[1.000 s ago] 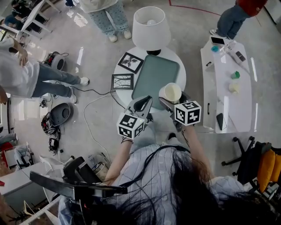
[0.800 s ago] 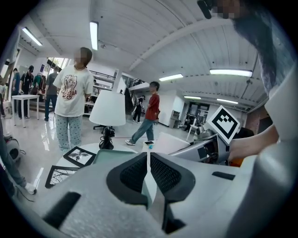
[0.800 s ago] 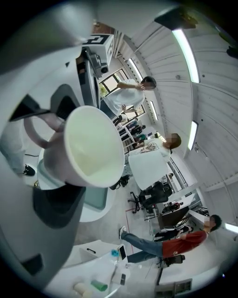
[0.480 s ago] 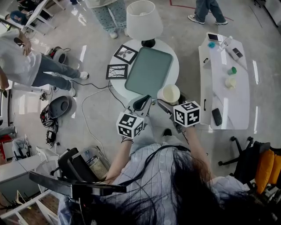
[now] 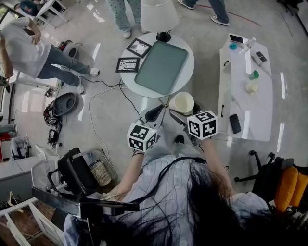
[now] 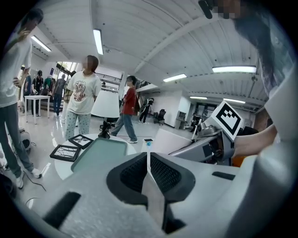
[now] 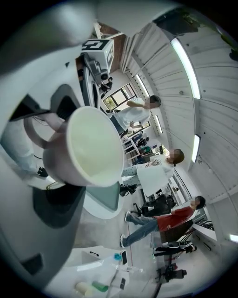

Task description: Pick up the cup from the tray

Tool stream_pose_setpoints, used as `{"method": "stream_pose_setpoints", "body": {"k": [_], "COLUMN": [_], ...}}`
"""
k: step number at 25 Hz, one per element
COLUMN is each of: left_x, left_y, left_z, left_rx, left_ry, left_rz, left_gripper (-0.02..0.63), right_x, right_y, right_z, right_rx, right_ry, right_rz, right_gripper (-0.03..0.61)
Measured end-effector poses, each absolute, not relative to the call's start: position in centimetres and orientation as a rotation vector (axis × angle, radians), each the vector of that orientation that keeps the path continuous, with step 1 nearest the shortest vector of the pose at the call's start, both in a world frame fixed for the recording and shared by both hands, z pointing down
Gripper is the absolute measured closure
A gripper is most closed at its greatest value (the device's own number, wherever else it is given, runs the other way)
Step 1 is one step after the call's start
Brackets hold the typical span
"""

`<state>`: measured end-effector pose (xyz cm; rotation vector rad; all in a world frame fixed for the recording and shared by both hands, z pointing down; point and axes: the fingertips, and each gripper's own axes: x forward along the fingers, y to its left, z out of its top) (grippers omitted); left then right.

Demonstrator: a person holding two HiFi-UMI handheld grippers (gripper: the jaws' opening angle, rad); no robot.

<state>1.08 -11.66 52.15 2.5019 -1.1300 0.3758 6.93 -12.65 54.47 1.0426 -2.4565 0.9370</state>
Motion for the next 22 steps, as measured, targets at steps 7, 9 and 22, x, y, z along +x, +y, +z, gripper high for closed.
{"method": "stream_pose_setpoints", "body": {"k": [7,9,22], "left_x": [1.4,1.4,0.4], "left_y": [-9.6,-8.8,-5.4], "left_z": [51.3,51.2,51.2], "left_rx": [2.513,2.513,2.498], "left_ry": [-1.175,-1.184,-1.201], "left_rz": [0.394,0.402,0.433], "left_gripper": [0.598,0.598,0.597], "right_x": [7.5,7.6,7.5], "right_y": [-10.5,-9.9,-7.1], "right_z": [53.9,53.7,53.4], "right_rx": [1.029,1.029,1.032], "right_ry": [-2.495,-2.505,-2.509], "right_rz": [0.937,0.936,0.922], "right_gripper": [0.166,0.166,0.166]}}
